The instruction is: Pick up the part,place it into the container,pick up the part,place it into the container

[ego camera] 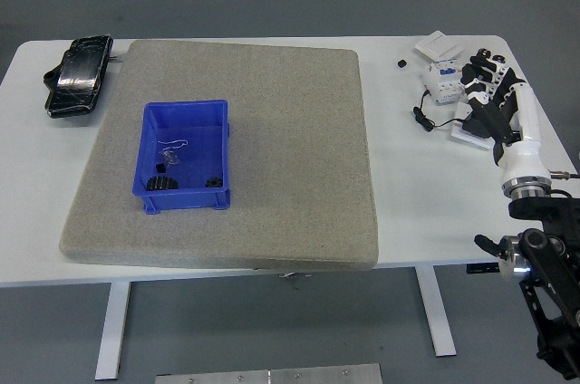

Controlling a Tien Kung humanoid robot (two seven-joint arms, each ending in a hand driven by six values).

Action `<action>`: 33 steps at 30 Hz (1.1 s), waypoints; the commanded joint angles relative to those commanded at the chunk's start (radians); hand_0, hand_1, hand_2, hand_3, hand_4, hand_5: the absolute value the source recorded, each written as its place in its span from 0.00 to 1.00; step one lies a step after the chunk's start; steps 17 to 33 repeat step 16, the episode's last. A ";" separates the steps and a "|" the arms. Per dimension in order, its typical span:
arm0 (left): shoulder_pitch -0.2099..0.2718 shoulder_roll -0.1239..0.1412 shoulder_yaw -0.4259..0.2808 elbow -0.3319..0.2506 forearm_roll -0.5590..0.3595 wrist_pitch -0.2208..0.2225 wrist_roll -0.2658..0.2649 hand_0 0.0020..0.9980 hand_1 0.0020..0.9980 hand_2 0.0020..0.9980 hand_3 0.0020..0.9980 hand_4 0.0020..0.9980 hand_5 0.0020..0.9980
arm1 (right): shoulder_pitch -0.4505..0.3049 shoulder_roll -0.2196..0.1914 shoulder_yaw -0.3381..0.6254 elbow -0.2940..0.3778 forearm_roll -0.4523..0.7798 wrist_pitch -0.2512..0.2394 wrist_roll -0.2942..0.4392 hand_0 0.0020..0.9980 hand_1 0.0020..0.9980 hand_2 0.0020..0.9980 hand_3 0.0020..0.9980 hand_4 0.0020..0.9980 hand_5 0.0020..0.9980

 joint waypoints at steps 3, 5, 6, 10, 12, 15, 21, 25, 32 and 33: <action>-0.001 -0.003 -0.005 0.000 0.006 0.000 0.002 0.66 0.62 0.58 0.58 0.67 0.50 | 0.008 -0.001 -0.014 -0.005 -0.002 0.008 -0.007 0.72 0.67 0.74 0.76 0.78 0.43; -0.002 -0.003 -0.006 0.000 0.007 0.000 0.002 0.66 0.62 0.58 0.58 0.67 0.50 | 0.014 0.000 -0.023 -0.005 -0.005 0.012 -0.010 0.72 0.67 0.74 0.76 0.78 0.43; -0.003 -0.003 -0.006 0.000 0.007 0.000 0.001 0.66 0.62 0.58 0.58 0.67 0.50 | 0.017 0.000 -0.027 -0.006 -0.007 0.014 -0.012 0.72 0.67 0.74 0.76 0.78 0.43; -0.008 -0.003 -0.004 0.000 0.004 0.000 -0.002 0.66 0.62 0.58 0.58 0.67 0.50 | 0.026 -0.001 -0.037 -0.001 -0.031 0.018 -0.030 0.72 0.67 0.74 0.77 0.79 0.41; -0.009 -0.005 -0.004 0.000 0.003 0.000 -0.001 0.66 0.62 0.58 0.58 0.67 0.50 | 0.028 -0.004 -0.038 0.001 -0.043 0.020 -0.038 0.72 0.67 0.74 0.77 0.79 0.41; -0.007 -0.008 -0.006 0.000 0.007 0.000 0.001 0.66 0.62 0.58 0.58 0.67 0.50 | 0.032 -0.008 -0.038 0.005 -0.055 0.023 -0.048 0.72 0.67 0.74 0.77 0.79 0.41; -0.007 -0.010 -0.007 0.000 0.009 0.000 0.001 0.66 0.62 0.58 0.58 0.67 0.50 | 0.033 -0.009 -0.039 0.006 -0.057 0.024 -0.049 0.72 0.67 0.74 0.77 0.79 0.41; -0.007 -0.010 -0.007 0.000 0.009 0.000 0.001 0.66 0.62 0.58 0.58 0.67 0.50 | 0.033 -0.009 -0.039 0.006 -0.057 0.024 -0.049 0.72 0.67 0.74 0.77 0.79 0.41; -0.007 -0.010 -0.007 0.000 0.009 0.000 0.001 0.66 0.62 0.58 0.58 0.67 0.50 | 0.033 -0.009 -0.039 0.006 -0.057 0.024 -0.049 0.72 0.67 0.74 0.77 0.79 0.41; -0.007 -0.010 -0.007 0.000 0.009 0.000 0.001 0.66 0.62 0.58 0.58 0.67 0.50 | 0.033 -0.009 -0.039 0.006 -0.057 0.024 -0.049 0.72 0.67 0.74 0.77 0.79 0.41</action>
